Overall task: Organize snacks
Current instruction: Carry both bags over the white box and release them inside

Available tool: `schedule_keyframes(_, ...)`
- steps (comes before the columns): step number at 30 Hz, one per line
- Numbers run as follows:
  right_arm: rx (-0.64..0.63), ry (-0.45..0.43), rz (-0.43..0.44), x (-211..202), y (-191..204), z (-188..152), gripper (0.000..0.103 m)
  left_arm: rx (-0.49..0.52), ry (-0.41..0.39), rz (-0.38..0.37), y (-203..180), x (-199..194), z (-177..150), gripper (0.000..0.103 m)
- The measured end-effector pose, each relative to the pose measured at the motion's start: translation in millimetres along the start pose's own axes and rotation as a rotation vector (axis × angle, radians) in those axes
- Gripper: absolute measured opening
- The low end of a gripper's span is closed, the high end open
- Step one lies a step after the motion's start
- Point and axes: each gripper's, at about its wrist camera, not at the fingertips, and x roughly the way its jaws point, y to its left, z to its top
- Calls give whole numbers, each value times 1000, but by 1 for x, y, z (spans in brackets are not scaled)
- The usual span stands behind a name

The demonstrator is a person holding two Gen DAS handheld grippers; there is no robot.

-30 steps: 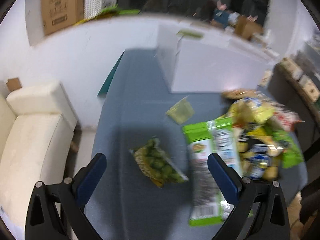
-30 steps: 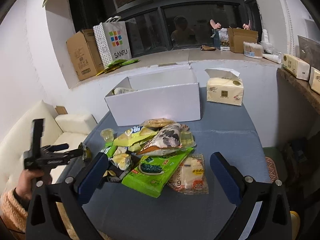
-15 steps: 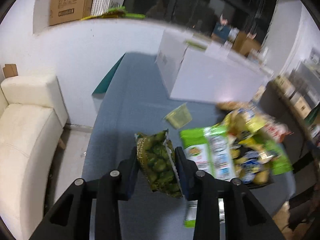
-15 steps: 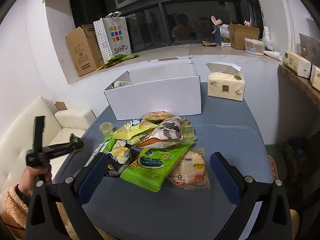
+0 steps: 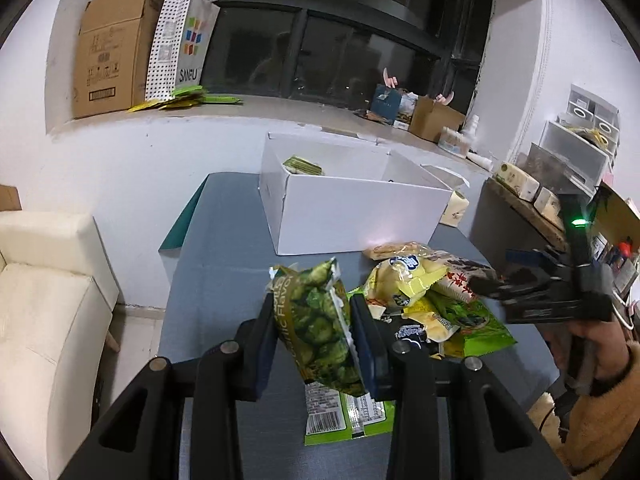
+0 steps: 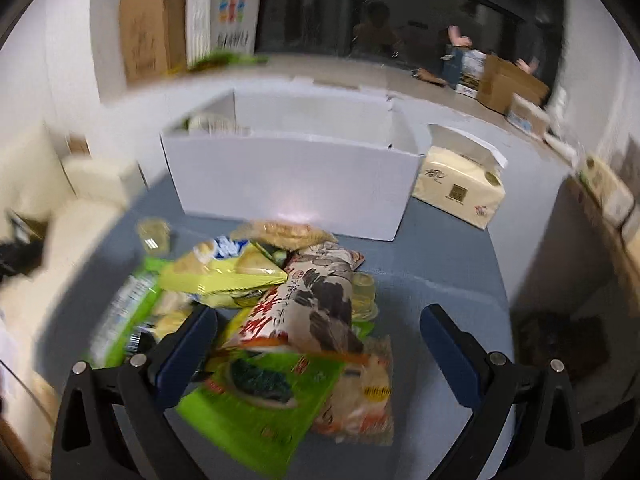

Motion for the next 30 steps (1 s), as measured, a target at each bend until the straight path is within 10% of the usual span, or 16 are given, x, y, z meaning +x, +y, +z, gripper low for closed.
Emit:
schedule_keyframes(6, -96, 113, -68, 42, 18, 4, 101, 1, 21, -15, -1, 6, -3, 39)
schedule_keyframes(8, -82, 102, -53, 43, 16, 3, 70, 2, 24, -15, 0, 6, -4, 39)
schedule_keyframes(12, 47, 22, 37, 24, -11, -8, 46, 8, 23, -7, 1, 5, -6, 39)
schedule_keyframes(20, 299, -156, 202, -45, -72, -42, 42, 5, 22, -44, -4, 11, 0, 39)
schedule_keyframes(30, 295, -319, 174, -84, -86, -5, 43, 122, -51, -107, -44, 26, 62, 39)
